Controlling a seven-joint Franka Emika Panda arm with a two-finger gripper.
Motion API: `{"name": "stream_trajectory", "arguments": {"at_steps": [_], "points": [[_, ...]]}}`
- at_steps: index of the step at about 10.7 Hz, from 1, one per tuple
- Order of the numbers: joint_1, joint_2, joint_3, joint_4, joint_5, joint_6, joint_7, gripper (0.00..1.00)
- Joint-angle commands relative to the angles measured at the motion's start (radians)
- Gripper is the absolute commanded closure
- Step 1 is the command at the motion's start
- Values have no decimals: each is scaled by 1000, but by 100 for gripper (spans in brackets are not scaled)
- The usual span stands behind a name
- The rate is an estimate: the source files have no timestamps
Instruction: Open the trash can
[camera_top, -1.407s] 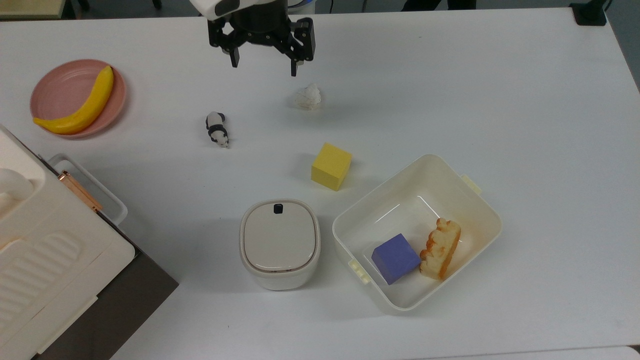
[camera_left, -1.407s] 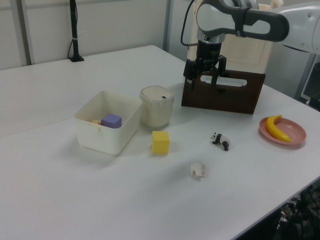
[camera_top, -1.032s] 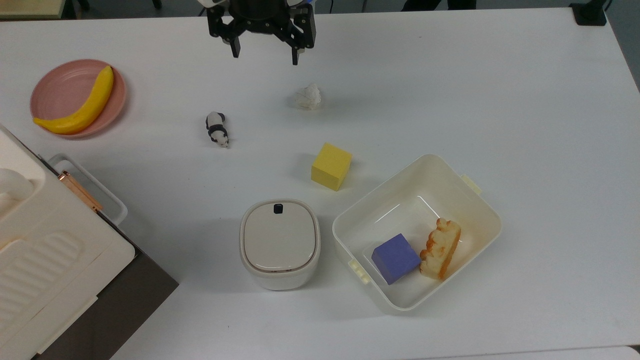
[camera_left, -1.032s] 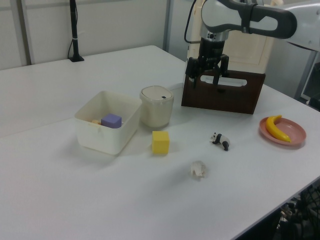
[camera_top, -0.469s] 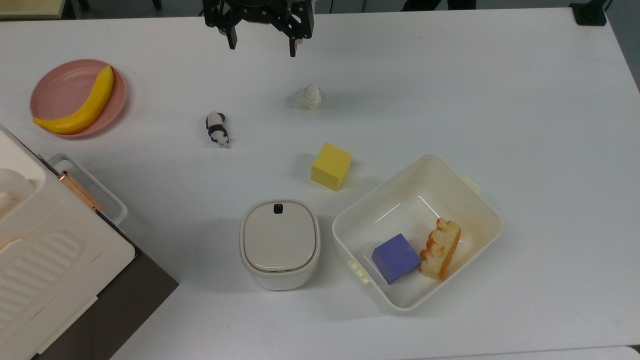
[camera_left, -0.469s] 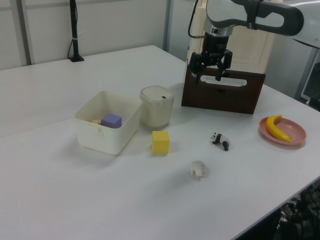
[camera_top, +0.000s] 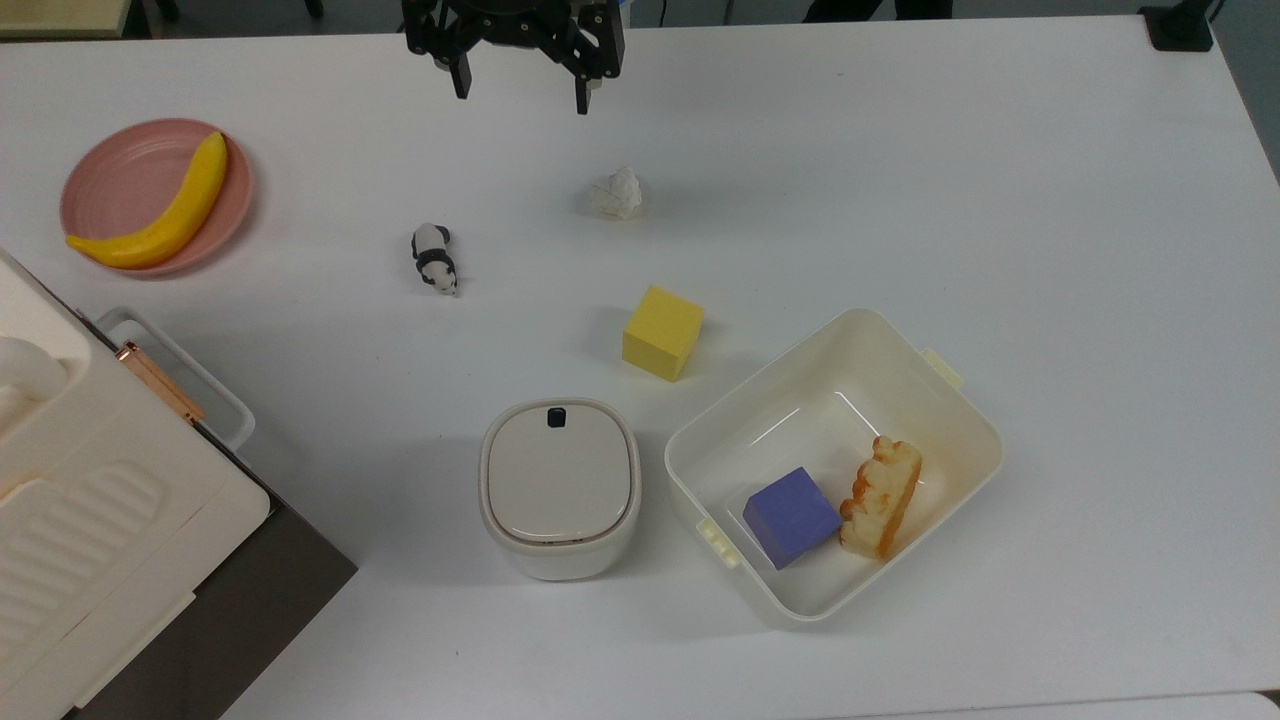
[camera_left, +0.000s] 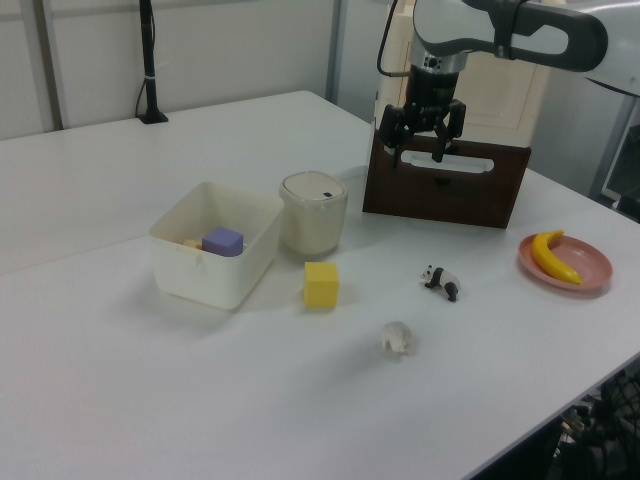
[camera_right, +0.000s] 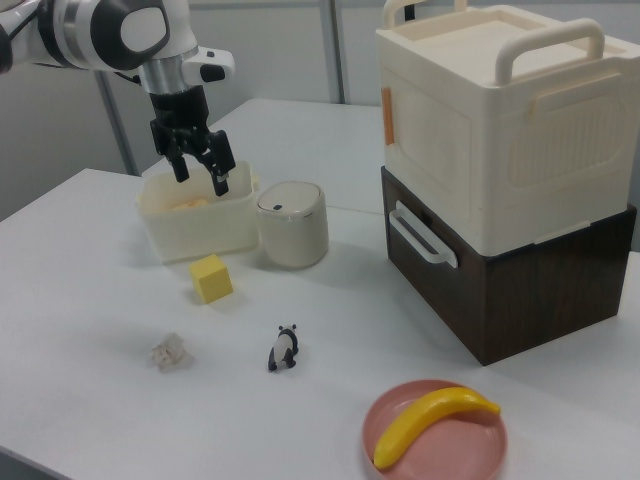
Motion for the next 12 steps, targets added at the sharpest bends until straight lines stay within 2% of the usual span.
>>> {"name": "stream_trajectory", "arguments": {"at_steps": [1,10,12], "points": [[-7,-25,0,-26,15,-9,-20,0],[-3,-23,5,-35,14,-6,-34,0],[8,15,12,-39,14,0,-41,0]]}}
